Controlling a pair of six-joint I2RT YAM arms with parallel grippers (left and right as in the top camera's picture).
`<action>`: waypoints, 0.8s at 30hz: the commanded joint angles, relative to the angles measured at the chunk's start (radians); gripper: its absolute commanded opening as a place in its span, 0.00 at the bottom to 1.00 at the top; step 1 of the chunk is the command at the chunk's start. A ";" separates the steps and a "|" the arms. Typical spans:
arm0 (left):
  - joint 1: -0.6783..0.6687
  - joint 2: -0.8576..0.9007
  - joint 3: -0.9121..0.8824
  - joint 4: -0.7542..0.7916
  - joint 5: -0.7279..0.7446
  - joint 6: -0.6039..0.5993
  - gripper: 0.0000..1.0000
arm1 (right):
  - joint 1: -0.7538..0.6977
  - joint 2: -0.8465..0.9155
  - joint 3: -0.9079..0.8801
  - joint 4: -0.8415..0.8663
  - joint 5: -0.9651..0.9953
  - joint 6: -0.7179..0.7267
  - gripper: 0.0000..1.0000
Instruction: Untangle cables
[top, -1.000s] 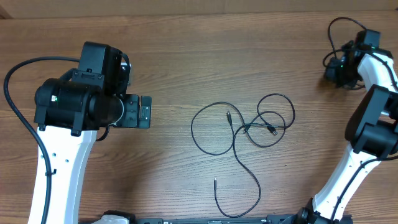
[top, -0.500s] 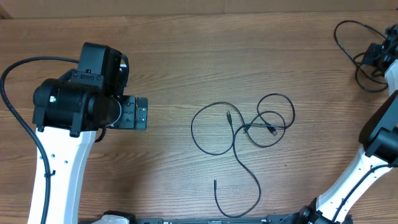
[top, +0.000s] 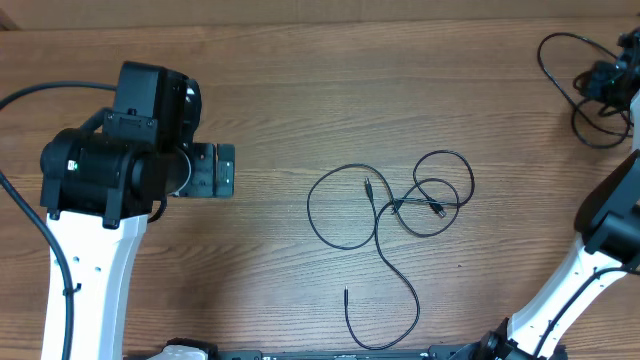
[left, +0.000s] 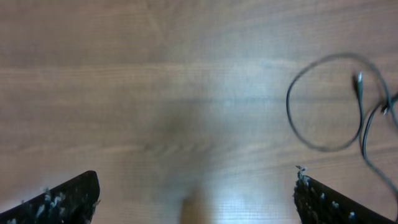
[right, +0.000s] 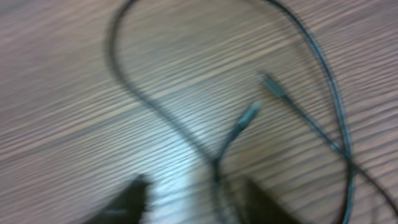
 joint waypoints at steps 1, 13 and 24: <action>-0.001 -0.018 0.055 0.056 -0.032 -0.015 1.00 | 0.091 -0.218 0.063 -0.040 -0.030 0.007 1.00; -0.001 -0.018 0.199 0.534 -0.077 0.005 0.99 | 0.340 -0.739 0.063 -0.081 -0.129 0.283 1.00; -0.001 -0.018 0.237 0.535 -0.093 0.046 0.99 | 0.428 -0.824 -0.144 -0.319 0.039 0.340 1.00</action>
